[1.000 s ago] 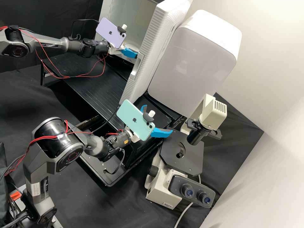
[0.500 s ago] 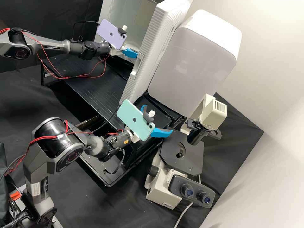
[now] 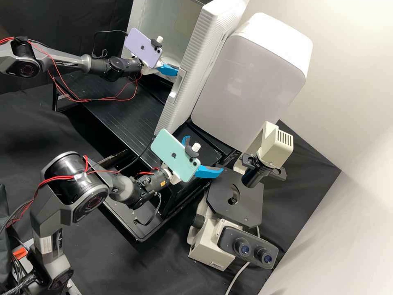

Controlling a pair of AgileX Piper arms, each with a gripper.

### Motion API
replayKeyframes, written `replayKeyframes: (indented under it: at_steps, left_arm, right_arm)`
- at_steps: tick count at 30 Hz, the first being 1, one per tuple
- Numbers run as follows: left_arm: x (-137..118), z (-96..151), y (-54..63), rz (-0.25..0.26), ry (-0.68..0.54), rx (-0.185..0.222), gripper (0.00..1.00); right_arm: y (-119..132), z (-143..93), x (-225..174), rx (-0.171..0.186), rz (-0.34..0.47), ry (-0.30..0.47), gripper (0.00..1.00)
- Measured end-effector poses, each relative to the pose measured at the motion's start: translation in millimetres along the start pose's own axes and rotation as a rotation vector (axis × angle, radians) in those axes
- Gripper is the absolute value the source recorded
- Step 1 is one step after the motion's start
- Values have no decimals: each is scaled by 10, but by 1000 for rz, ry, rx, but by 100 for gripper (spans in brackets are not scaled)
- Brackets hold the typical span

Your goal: Take the petri dish out of the incubator

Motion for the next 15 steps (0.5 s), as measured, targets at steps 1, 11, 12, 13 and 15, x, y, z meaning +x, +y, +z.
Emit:
replayKeyframes:
  at_steps: [1,11,12,13,15]
  left_arm:
    - [0,-4,-6,0,2,-2,0]
    - [0,-7,-20,8,-1,3,0]
    - [0,-11,-25,8,1,3,0]
    - [0,-10,-22,9,1,0,0]
    - [0,-10,-22,9,1,-5,0]
  right_arm:
    - [0,0,0,0,0,0,100]
    - [0,0,0,0,0,0,100]
    - [0,0,0,0,0,0,100]
    - [0,0,0,0,0,0,100]
    - [0,0,0,0,0,0,100]
